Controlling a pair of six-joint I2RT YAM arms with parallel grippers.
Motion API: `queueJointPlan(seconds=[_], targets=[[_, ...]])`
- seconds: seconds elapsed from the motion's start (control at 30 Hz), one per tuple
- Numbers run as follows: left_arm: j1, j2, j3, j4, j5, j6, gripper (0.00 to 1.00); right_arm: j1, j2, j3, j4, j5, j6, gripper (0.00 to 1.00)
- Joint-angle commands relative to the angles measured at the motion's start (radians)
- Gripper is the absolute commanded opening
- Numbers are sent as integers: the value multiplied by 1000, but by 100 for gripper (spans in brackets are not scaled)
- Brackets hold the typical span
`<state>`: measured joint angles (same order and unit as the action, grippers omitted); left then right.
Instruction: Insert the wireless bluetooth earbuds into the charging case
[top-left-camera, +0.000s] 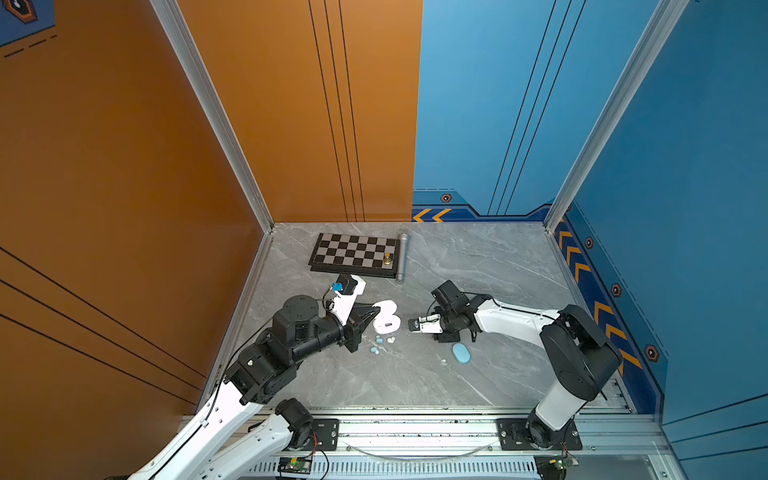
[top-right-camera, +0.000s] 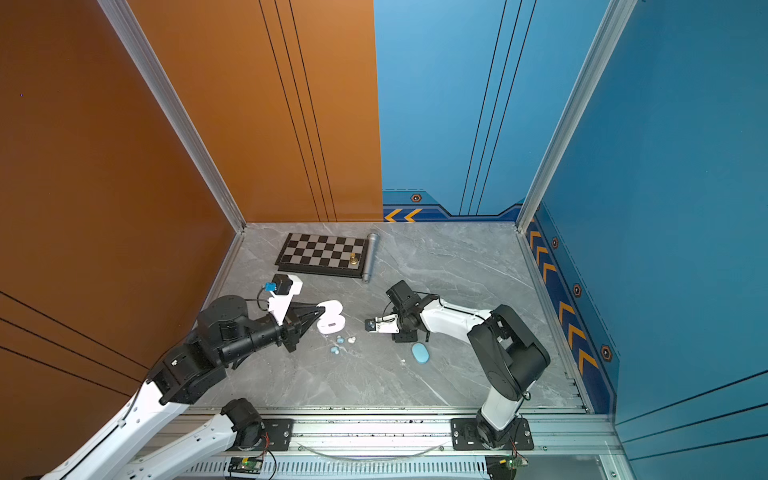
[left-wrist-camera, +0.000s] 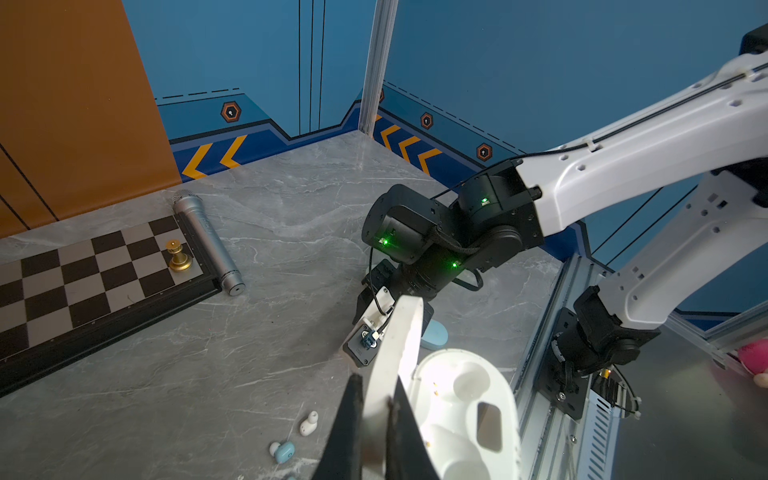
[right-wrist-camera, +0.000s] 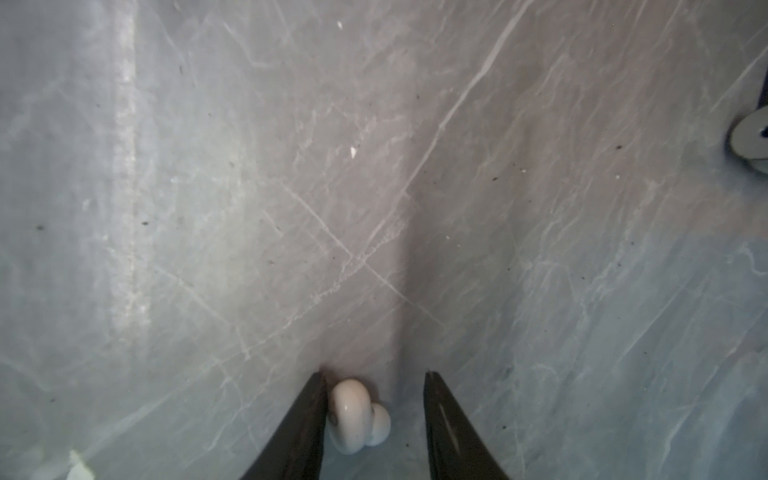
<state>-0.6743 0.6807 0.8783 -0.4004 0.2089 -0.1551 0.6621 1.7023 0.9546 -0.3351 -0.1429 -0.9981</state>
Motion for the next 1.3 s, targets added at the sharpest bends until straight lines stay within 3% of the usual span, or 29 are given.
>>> queueJointPlan(seconds=[0.0, 0.73, 1.03, 1.27], targets=[[8, -9, -10, 30, -17, 6, 0, -11, -1, -10, 8, 17, -4, 42], [12, -3, -6, 29, -14, 17, 0, -43, -41, -74, 21, -7, 5, 42], [14, -10, -6, 29, -18, 18, 0, -41, -27, -74, 33, -14, 24, 26], [15, -12, -6, 29, -18, 20, 0, -40, -54, -63, 44, -20, 75, 20]])
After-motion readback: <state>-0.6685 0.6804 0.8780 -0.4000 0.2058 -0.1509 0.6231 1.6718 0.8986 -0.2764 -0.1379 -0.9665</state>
